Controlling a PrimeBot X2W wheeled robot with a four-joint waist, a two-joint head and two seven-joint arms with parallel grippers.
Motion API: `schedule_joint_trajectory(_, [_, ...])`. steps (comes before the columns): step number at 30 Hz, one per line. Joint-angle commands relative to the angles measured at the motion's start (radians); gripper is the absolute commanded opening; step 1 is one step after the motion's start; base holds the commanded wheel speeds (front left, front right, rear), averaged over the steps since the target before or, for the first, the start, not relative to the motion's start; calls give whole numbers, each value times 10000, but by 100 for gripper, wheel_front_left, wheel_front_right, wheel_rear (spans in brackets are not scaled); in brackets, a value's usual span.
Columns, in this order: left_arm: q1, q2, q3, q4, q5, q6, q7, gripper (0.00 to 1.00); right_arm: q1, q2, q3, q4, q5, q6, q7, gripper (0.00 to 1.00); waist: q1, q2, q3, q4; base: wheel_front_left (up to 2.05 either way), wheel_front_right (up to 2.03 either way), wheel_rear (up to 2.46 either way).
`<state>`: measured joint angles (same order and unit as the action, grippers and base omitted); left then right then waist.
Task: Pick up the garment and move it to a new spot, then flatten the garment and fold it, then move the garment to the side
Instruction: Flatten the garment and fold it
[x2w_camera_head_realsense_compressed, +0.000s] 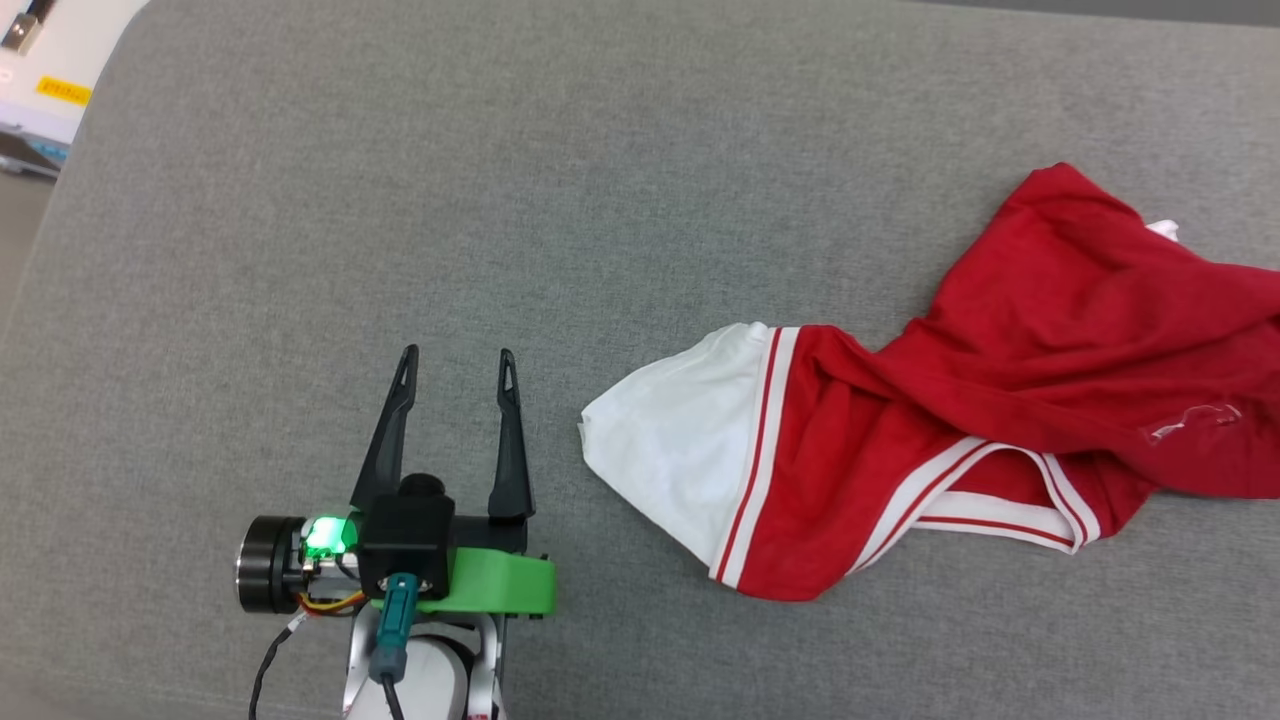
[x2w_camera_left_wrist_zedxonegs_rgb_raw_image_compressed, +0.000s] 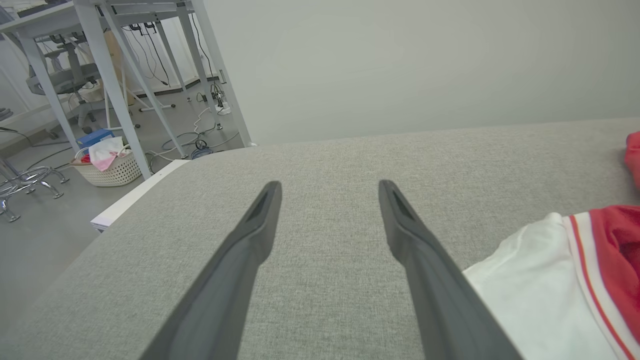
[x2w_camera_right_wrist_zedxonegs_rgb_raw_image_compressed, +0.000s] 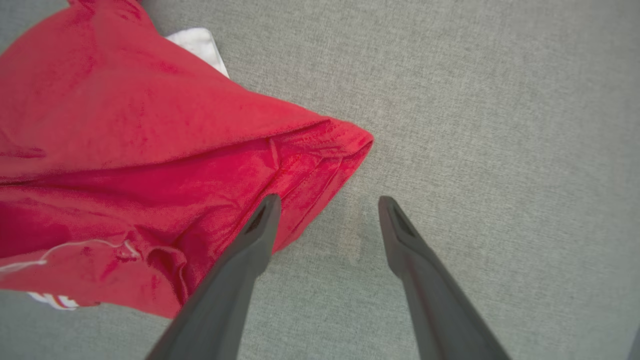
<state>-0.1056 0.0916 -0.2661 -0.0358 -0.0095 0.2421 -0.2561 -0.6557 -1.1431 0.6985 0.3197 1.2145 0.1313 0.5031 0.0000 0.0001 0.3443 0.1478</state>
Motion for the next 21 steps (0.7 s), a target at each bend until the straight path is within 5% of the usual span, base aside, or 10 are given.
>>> schedule_joint_trajectory(1, [-173,-43,-65,-31,76,57,-57,100,75,289,-6,195,-80,-6,44,100,0,-1,363,252,0,0,0])
schedule_joint_trajectory(13, [-384,-95,-173,102,32,173,-57,100,470,2065,759,1238,-618,-6,-220,100,0,-1,617,439,0,0,0])
schedule_joint_trajectory(14, [-360,-85,-158,133,25,184,-57,100,497,2071,758,1228,-673,-6,-458,42,0,-1,544,397,0,0,0])
schedule_joint_trajectory(15, [-348,-77,-150,153,20,188,-57,100,525,2070,726,1205,-662,-6,-665,0,0,-1,488,362,0,0,0])
schedule_joint_trajectory(21, [-174,13,-67,255,-30,180,-57,100,850,1668,392,331,-462,-6,-2149,0,0,-1,-94,49,0,0,0])
